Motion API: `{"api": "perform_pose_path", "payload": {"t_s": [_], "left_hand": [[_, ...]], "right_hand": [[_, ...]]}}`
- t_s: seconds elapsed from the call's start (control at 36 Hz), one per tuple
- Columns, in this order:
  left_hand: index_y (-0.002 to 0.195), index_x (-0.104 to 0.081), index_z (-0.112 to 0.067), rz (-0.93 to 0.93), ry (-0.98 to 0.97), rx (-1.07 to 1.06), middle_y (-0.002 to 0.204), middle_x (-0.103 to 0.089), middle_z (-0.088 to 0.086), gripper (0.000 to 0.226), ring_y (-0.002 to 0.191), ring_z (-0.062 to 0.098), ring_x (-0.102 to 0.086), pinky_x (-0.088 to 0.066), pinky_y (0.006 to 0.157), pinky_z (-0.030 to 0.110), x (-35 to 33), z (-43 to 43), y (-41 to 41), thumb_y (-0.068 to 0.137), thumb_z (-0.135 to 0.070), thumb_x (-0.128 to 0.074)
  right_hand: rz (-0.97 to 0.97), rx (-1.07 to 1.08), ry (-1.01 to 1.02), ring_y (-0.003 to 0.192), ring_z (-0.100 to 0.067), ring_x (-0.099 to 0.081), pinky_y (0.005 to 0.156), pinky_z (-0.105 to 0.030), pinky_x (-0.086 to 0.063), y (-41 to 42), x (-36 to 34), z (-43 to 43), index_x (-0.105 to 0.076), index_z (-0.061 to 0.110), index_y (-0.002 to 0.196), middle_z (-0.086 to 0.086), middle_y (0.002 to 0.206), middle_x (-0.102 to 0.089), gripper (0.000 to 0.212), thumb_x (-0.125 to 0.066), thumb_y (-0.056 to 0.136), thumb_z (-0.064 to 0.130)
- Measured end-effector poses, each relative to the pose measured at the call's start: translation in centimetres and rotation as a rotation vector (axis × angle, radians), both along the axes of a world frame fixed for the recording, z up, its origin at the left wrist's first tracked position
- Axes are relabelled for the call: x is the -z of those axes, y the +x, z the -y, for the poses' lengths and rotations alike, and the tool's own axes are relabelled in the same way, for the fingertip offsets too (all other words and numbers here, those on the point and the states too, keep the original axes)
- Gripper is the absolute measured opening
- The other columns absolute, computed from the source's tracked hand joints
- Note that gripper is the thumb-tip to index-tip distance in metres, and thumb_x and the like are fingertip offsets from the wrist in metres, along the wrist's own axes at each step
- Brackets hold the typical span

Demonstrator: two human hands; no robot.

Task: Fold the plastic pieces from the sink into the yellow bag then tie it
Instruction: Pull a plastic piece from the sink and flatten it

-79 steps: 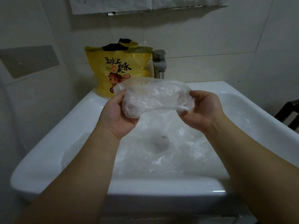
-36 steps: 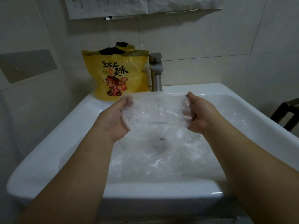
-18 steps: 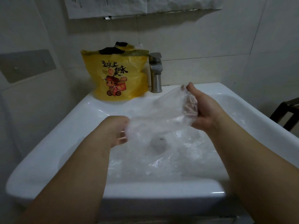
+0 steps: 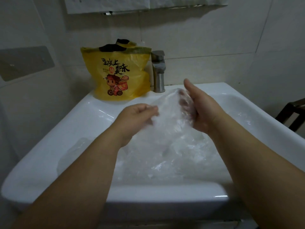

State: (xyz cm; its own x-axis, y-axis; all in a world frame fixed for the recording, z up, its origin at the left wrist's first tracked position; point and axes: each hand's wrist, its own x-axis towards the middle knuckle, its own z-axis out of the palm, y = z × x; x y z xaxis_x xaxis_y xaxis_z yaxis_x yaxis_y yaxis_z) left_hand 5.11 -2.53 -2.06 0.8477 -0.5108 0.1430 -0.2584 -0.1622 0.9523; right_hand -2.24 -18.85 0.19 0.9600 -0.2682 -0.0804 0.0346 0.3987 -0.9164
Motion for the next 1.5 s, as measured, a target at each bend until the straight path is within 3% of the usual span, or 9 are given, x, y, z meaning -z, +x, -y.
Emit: {"api": "perform_pose_path", "payload": {"t_s": [0.11,0.28,0.47,0.69,0.83,1.14,1.25,1.36,1.5], "left_hand": [[0.079,-0.066,-0.022,-0.102,-0.229,-0.134,0.057,-0.059,-0.014,0.02,0.054,0.002,-0.055,-0.043,0.062,0.022,-0.2,-0.1,1.0,0.095,-0.03,-0.058],[0.097,-0.069,-0.021,-0.274,-0.546,-0.248,0.11,-0.072,0.006,0.012,0.108,0.025,-0.066,-0.052,0.098,0.042,-1.0,-0.3,1.5,0.096,-0.028,-0.059],[0.121,-0.063,-0.015,-0.365,-0.599,-0.08,0.118,-0.069,0.009,0.029,0.111,0.024,-0.065,-0.048,0.101,0.045,-0.9,-0.4,1.6,0.1,-0.03,-0.048],[0.121,-0.064,-0.014,-0.379,-0.552,-0.147,0.121,-0.068,0.006,0.033,0.113,0.022,-0.064,-0.052,0.097,0.039,-0.6,-0.1,1.7,0.098,-0.034,-0.051],[0.085,-0.068,-0.023,-0.462,-0.585,-0.286,0.082,-0.068,-0.01,0.022,0.059,0.003,-0.059,-0.047,0.048,0.015,-0.7,-0.9,2.3,0.088,-0.045,-0.065],[0.102,-0.059,-0.01,-0.729,-0.411,-0.09,0.082,-0.067,0.012,0.04,0.051,0.013,-0.061,-0.051,0.046,0.019,-0.4,-2.3,2.5,0.091,-0.048,-0.057],[0.095,-0.065,-0.012,-0.728,-0.356,-0.058,0.067,-0.069,-0.004,0.023,0.041,0.002,-0.054,-0.045,0.041,0.013,-0.1,-2.3,2.7,0.093,-0.033,-0.058],[0.088,-0.061,-0.021,-0.592,-0.57,-0.193,0.06,-0.064,-0.012,0.004,0.042,-0.002,-0.05,-0.038,0.04,0.01,-0.3,-2.5,3.0,0.091,-0.022,-0.064],[0.103,-0.064,-0.026,-0.491,-0.697,-0.141,0.079,-0.068,-0.009,0.016,0.073,0.002,-0.062,-0.051,0.073,0.019,-0.5,-2.5,3.0,0.092,-0.015,-0.061]], "right_hand": [[-0.057,0.149,0.035,0.133,-0.04,-0.04,0.101,-0.054,-0.042,0.4,0.2,0.4,-0.024,0.023,0.151,-0.018,0.152,-0.031,0.078,-0.054,0.088,0.057],[-0.187,-0.248,-0.035,0.129,-0.041,-0.045,0.105,-0.057,-0.039,0.9,1.5,-0.8,-0.02,0.01,0.151,-0.02,0.143,-0.045,0.118,-0.067,0.06,0.069],[-0.075,-0.267,-0.166,0.099,-0.024,-0.067,0.085,-0.036,-0.055,1.3,1.8,-1.8,-0.063,0.014,0.114,-0.007,0.108,-0.07,0.042,-0.055,0.087,0.046],[0.027,-0.142,-0.015,0.096,-0.025,-0.07,0.078,-0.034,-0.058,1.2,1.4,-1.6,-0.058,0.001,0.122,-0.014,0.108,-0.071,0.041,-0.049,0.098,0.032],[0.05,-0.042,0.019,0.096,-0.027,-0.068,0.085,-0.039,-0.055,1.3,1.3,-0.7,-0.062,0.003,0.114,-0.015,0.106,-0.07,0.038,-0.049,0.097,0.034],[-0.03,0.055,-0.032,0.063,-0.014,-0.063,0.068,-0.028,-0.054,1.5,1.6,-0.3,-0.062,0.007,0.085,-0.005,0.074,-0.065,0.022,-0.052,0.099,0.021],[-0.057,0.064,-0.024,0.095,-0.027,-0.067,0.093,-0.04,-0.051,1.3,1.4,0.0,-0.064,0.001,0.107,-0.015,0.101,-0.069,0.027,-0.053,0.098,0.023],[-0.075,0.104,0.009,0.084,-0.024,-0.07,0.076,-0.034,-0.058,0.8,1.0,0.1,-0.066,0.001,0.105,-0.012,0.096,-0.072,0.025,-0.058,0.095,0.022],[-0.018,0.231,0.004,0.091,-0.019,-0.066,0.08,-0.032,-0.056,0.9,1.2,0.4,-0.047,0.011,0.138,-0.009,0.104,-0.062,0.045,-0.058,0.095,0.017]]}}
